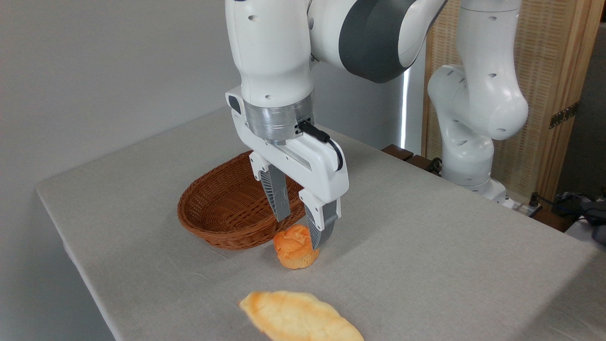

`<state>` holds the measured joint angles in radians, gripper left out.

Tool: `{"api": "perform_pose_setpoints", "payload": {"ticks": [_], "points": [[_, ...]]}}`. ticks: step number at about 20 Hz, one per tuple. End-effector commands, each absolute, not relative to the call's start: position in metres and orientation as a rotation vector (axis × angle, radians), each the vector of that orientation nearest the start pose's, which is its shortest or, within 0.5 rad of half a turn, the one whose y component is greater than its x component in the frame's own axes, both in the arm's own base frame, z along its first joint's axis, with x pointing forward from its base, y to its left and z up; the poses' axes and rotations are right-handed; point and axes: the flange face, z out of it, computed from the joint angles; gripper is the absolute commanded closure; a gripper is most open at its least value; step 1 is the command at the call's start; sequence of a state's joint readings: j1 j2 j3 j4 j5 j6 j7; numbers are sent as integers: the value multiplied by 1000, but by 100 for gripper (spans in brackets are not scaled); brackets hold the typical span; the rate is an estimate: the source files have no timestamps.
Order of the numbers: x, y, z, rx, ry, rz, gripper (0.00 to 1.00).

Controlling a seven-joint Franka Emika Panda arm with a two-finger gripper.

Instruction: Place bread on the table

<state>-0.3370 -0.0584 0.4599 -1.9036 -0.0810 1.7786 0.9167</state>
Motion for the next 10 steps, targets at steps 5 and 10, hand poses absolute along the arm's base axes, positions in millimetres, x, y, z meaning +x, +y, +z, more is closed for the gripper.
{"api": "perform_pose_setpoints", "payload": {"ticks": [5,10], "points": [[532,61,528,-2999,1260,-10,0],[537,34,539,-2969,1288,-37,0]]}}
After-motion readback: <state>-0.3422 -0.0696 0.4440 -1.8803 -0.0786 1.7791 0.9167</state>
